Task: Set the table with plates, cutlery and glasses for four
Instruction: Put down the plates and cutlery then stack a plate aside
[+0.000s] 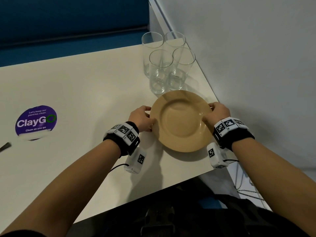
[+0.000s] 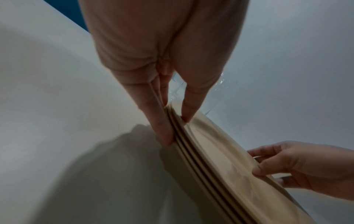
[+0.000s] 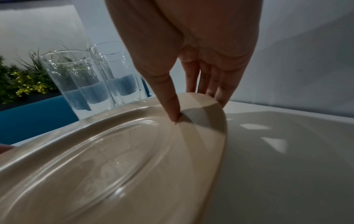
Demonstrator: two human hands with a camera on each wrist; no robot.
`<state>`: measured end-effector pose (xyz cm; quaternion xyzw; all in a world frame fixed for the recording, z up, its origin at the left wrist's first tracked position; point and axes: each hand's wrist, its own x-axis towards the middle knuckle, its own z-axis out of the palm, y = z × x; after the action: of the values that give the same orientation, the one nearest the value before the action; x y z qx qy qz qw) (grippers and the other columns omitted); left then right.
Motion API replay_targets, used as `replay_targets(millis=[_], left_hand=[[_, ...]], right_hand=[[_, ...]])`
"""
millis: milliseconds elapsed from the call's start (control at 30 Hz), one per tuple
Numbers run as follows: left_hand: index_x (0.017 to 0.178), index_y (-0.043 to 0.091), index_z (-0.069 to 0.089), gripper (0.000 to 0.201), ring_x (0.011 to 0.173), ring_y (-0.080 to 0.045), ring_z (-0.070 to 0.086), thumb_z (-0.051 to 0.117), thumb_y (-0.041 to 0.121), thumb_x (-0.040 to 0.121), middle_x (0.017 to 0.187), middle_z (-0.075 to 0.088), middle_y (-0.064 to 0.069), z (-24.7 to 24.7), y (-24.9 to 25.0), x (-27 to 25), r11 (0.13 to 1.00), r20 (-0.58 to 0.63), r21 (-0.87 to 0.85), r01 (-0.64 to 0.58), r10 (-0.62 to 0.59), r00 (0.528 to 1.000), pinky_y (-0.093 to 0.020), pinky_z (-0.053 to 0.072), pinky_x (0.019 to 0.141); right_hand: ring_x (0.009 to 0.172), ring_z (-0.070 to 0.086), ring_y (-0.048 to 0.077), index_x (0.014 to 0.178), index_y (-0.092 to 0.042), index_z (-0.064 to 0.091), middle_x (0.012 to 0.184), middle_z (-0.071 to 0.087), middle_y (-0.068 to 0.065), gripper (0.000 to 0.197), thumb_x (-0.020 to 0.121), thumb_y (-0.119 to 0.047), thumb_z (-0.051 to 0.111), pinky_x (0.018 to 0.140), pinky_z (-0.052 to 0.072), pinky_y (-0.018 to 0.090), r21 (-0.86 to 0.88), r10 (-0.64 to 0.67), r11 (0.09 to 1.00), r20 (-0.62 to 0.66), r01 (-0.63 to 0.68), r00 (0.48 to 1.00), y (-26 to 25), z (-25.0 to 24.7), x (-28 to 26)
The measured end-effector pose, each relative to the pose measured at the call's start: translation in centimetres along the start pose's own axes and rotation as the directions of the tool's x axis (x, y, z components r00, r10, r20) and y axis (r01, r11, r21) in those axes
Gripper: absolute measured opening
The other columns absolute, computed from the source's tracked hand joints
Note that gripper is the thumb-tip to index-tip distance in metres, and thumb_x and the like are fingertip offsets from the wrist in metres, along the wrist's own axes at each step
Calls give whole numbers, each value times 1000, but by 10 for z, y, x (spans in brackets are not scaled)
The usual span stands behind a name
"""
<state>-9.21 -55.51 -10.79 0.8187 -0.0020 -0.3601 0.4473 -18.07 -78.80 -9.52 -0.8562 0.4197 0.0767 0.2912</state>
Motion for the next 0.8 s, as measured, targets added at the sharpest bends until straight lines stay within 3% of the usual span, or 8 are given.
replay_targets(millis=[100, 300, 433, 533, 600, 700, 800], left_hand=[[137, 14, 43, 56, 81, -23, 64, 63, 7, 85, 107, 59, -7, 0, -1, 1, 1000, 3, 5, -3, 3, 1000, -24, 58, 54], [137, 14, 43, 55, 79, -24, 63, 63, 8, 86, 102, 57, -5, -1, -5, 0, 1000, 1, -5, -11, 11, 1000, -29, 58, 62], [137, 14, 43, 55, 82, -22, 65, 64, 20, 87, 110, 59, -6, -8, -8, -2, 999, -23, 0, -44, 44, 999, -30, 57, 70], [134, 17, 45, 53, 88, -20, 66, 64, 27, 86, 109, 63, -2, -29, -15, -9, 998, -75, 9, -65, 65, 995, -35, 57, 83], [132, 19, 46, 50, 98, -20, 64, 62, 30, 86, 112, 65, -2, -52, -24, -16, 997, -115, 42, -70, 75, 991, -35, 52, 91], [131, 20, 46, 47, 105, -18, 60, 60, 29, 87, 117, 64, 0, -100, -47, -33, 996, -208, 61, -59, 70, 976, -27, 47, 86], [129, 20, 48, 45, 107, -17, 58, 60, 27, 86, 118, 62, 0, -157, -85, -58, 998, -323, 56, -27, 44, 946, -24, 44, 84]], right_hand=[[97, 62, 26, 124, -17, 57, 116, 64, 8, 53, 73, -5, 65, 75, 48, 27, -11, 8, 1000, -9, -8, 1000, 2, 1, 2], [104, 62, 28, 124, -15, 57, 118, 64, 9, 53, 72, -7, 64, 88, 53, 35, -30, -1, 1000, -27, 0, 1000, 2, 4, 0], [120, 53, 29, 133, -11, 48, 130, 55, 11, 63, 73, -12, 66, 98, 47, 38, -12, -8, 1000, -117, 7, 993, -6, 9, -9], [125, 47, 27, 134, -9, 46, 132, 51, 10, 64, 74, -9, 66, 103, 43, 38, -27, -107, 994, -182, 104, 977, -29, 15, -20], [122, 48, 26, 132, -11, 48, 130, 53, 8, 60, 75, -11, 64, 102, 42, 35, -30, -194, 981, -163, 192, 967, -55, 24, -31], [118, 53, 24, 131, -13, 51, 127, 57, 5, 55, 78, -12, 66, 95, 40, 28, 27, -294, 955, -62, 296, 954, -106, 56, -57], [114, 55, 20, 131, -12, 50, 126, 58, 6, 56, 79, -17, 71, 92, 39, 24, 77, -434, 900, 80, 428, 898, -162, 105, -91]])
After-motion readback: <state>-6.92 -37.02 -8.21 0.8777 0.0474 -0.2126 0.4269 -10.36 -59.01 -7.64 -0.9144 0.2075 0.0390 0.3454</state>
